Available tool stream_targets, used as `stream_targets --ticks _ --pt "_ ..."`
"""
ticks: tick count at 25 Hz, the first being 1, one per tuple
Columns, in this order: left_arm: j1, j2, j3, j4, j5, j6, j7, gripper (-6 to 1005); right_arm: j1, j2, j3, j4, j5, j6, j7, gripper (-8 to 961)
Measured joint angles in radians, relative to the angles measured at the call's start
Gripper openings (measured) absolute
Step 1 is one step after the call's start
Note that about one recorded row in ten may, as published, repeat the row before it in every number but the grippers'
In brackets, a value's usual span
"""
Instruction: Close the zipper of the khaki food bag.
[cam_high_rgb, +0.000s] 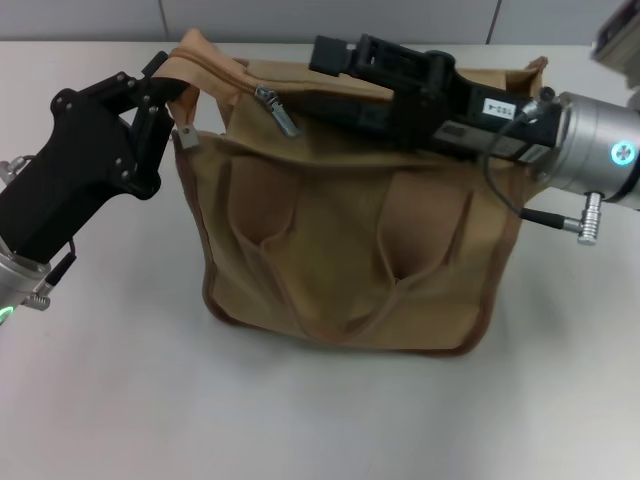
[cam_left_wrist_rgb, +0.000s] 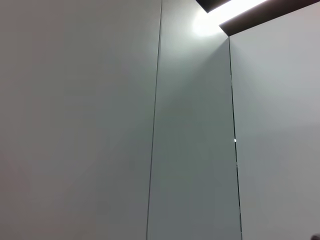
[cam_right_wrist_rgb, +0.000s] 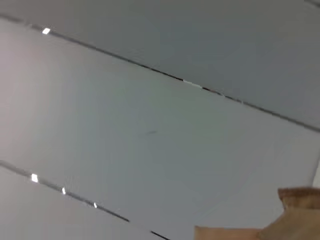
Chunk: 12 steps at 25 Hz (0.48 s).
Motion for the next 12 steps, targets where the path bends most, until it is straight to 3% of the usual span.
stream_targets --ticks 9,12 --pt "0.004 0.000 0.000 -0.002 -0.002 -0.004 0.001 23 -0.050 0.004 -0.050 -0.054 0.002 -0.075 -0.664 762" --pt "0.005 0.000 0.000 -0.008 -0.003 -0.005 0.001 23 -0.054 0.004 -0.066 -0.043 0.002 -0.071 -0.736 762"
